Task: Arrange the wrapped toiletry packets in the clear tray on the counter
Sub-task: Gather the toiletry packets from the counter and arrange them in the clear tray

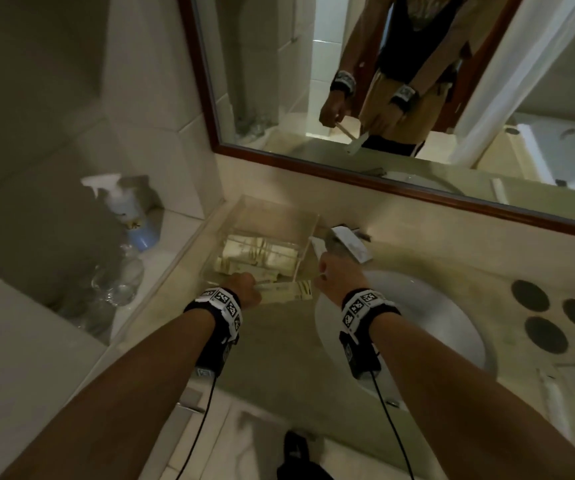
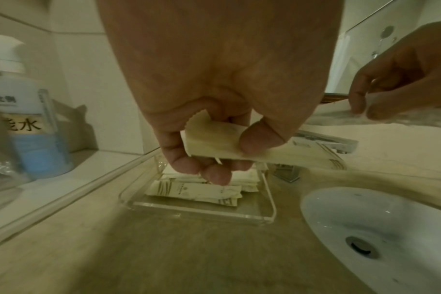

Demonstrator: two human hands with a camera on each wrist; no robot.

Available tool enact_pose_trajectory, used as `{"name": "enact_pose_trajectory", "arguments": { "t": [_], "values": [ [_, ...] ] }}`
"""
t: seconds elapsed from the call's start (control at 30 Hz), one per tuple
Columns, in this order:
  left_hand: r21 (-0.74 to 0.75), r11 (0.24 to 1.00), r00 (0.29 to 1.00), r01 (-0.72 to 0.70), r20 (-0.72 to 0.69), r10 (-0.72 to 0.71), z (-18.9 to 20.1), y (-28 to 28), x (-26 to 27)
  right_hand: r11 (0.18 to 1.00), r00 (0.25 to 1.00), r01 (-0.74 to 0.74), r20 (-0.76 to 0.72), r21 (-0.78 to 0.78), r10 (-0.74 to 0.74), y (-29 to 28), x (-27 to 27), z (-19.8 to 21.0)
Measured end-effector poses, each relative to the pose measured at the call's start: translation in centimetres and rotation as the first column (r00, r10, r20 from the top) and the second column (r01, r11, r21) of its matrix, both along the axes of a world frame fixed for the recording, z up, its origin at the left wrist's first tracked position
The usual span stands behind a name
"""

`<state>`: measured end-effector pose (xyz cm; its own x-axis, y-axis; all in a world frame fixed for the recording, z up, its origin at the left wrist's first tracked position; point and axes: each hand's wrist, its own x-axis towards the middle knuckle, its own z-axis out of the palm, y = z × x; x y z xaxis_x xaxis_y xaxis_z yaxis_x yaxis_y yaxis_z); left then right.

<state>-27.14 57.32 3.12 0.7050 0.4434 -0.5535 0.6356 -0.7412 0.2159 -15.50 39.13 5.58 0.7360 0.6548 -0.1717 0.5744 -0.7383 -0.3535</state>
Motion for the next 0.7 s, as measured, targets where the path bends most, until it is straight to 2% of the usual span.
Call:
{"name": "enact_pose_trajectory", "arguments": {
  "t": [0.1,0.3,0.53,0.7],
  "values": [
    [0.005,1.000,1.000,-0.008,-0.027,0.008,-0.4,2.1,0.3,0.999,0.999,-0.046,0.013,0.002,0.046,2.7,1.2,-0.7],
    [0.051,0.997,0.991,-0.061,-0.118,0.066,-1.6,5.6,1.2,0.992,0.990,-0.116,-0.074,0.043,0.119,7.1,4.0,-1.7],
    [0.073,0.994,0.978,-0.084,-0.184,0.096,-3.2,8.7,3.1,0.995,0.989,-0.089,-0.111,0.041,0.093,8.6,6.2,-2.8],
    [0.052,0.999,0.979,-0.008,-0.202,0.018,-5.1,11.1,4.8,0.999,0.991,-0.013,-0.134,0.031,0.017,9.7,7.6,-3.8]
  ]
}}
